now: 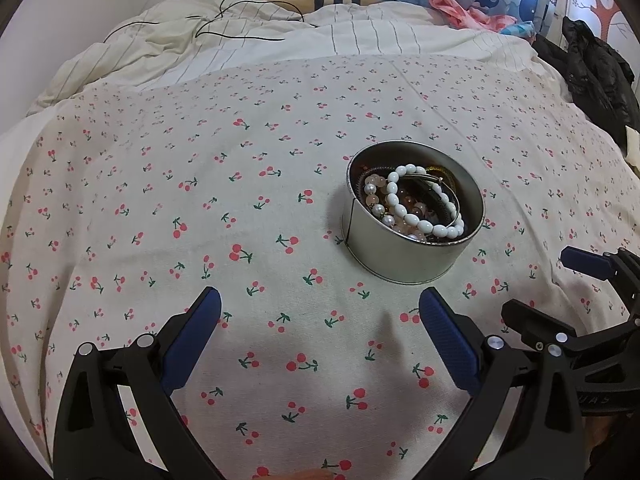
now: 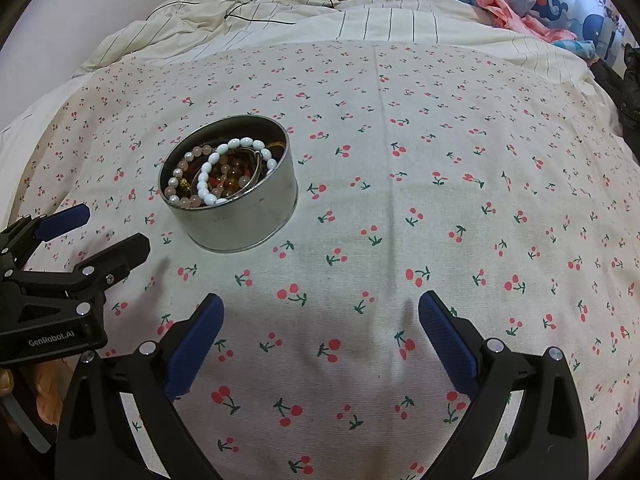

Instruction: Organize jewelry

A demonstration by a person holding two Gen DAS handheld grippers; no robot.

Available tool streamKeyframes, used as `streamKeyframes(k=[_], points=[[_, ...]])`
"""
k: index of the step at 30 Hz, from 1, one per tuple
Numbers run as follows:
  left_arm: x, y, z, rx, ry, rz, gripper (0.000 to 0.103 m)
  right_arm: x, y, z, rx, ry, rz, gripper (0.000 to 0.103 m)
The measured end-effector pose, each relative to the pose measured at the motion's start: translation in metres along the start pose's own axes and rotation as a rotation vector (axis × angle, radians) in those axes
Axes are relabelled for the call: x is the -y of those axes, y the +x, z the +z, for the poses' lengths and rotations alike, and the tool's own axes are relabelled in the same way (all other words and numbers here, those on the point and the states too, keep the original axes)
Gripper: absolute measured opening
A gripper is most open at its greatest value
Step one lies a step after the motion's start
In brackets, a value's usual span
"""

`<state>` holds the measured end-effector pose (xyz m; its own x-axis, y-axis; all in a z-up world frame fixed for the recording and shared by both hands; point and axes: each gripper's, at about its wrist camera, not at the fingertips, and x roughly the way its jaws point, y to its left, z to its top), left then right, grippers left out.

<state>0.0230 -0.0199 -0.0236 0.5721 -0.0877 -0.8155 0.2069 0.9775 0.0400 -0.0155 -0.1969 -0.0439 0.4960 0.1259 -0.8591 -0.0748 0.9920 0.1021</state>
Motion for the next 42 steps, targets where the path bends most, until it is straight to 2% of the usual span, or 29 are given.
streamKeyframes(k=[24, 42], points=[[0.0020, 0.0000, 0.0011, 0.001, 0.009, 0.000, 0.095, -0.0015, 0.0007, 0.0002, -0.004, -0.002, 0.002, 0.094], [0.0064, -0.0012, 0.0011, 0.012, 0.039, 0.029, 0.095, -0.0011, 0.0017, 0.0000, -0.006, -0.002, 0.003, 0.094]])
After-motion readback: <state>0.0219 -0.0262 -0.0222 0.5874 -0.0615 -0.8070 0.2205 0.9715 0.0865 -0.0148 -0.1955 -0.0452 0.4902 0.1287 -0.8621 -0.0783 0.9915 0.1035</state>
